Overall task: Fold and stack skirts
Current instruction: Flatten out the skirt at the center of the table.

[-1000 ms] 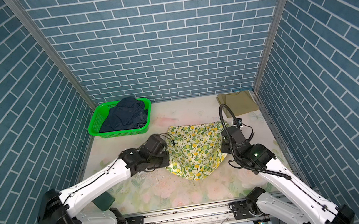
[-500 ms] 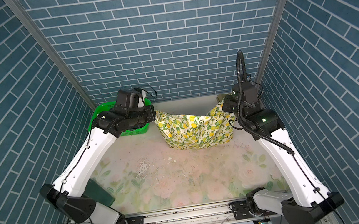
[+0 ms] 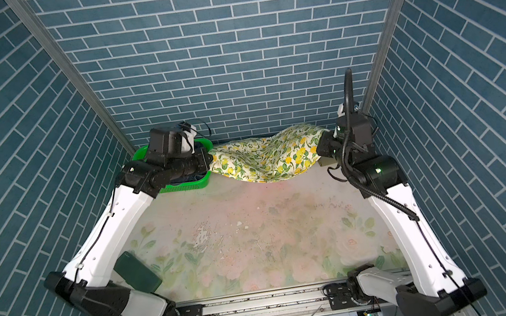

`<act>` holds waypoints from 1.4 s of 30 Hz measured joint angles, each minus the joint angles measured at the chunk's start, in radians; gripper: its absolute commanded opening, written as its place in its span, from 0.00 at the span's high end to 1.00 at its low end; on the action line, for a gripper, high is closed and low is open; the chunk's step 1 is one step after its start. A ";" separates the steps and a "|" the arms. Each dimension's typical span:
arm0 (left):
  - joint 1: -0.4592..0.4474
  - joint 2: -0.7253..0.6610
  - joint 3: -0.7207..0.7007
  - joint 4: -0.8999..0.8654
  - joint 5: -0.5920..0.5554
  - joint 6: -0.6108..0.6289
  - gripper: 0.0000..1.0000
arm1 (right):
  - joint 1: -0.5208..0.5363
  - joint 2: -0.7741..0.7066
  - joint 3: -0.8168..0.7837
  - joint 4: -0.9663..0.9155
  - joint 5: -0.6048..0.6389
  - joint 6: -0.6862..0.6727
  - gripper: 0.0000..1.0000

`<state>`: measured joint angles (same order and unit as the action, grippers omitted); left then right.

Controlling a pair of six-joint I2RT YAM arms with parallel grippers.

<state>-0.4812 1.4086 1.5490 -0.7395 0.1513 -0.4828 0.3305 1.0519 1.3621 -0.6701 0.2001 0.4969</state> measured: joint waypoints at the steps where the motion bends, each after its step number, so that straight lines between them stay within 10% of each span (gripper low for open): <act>1: -0.010 -0.059 -0.129 0.046 0.004 -0.016 1.00 | 0.000 -0.063 -0.096 0.003 -0.011 0.017 1.00; 3: -0.034 -0.142 -0.346 0.126 0.008 -0.044 0.99 | 0.000 -0.167 -0.280 0.001 -0.034 0.058 0.88; 7: -0.133 -0.211 -0.716 0.248 -0.002 -0.109 0.40 | 0.000 -0.312 -0.597 -0.040 -0.086 0.142 0.24; 9: -0.177 -0.217 -0.829 0.273 -0.017 -0.138 0.30 | 0.000 -0.345 -0.665 -0.094 -0.092 0.169 0.09; 42: -0.185 0.018 -0.771 0.217 -0.206 -0.151 0.22 | -0.306 0.085 -0.797 0.032 -0.269 0.150 0.36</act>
<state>-0.6662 1.4269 0.7776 -0.5228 -0.0547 -0.6338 0.0242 1.1370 0.5652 -0.6380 -0.0689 0.6464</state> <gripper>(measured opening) 0.782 0.659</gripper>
